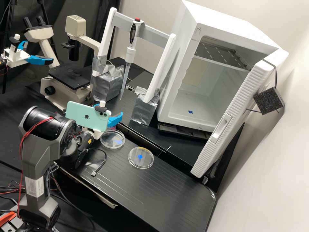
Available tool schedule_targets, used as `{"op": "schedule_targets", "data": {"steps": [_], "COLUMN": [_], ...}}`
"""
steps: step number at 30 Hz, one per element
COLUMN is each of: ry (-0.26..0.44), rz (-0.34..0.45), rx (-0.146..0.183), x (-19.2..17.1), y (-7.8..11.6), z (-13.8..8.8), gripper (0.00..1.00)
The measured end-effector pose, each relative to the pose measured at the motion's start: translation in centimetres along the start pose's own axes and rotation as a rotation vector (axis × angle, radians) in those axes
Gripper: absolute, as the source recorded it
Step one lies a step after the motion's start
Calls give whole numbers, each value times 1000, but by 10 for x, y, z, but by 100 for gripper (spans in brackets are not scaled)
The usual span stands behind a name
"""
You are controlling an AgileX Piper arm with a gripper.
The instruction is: Open the bottle
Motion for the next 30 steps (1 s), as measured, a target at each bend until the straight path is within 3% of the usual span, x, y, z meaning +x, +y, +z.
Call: {"op": "schedule_targets", "data": {"steps": [17, 23, 30], "ry": [5, 11, 9], "rz": [3, -15, -20], "rx": [2, -22, -23], "x": [1, 2, 2], "y": [0, -4, -6], "z": [-1, -3, -2], "gripper": [0, 0, 0]}}
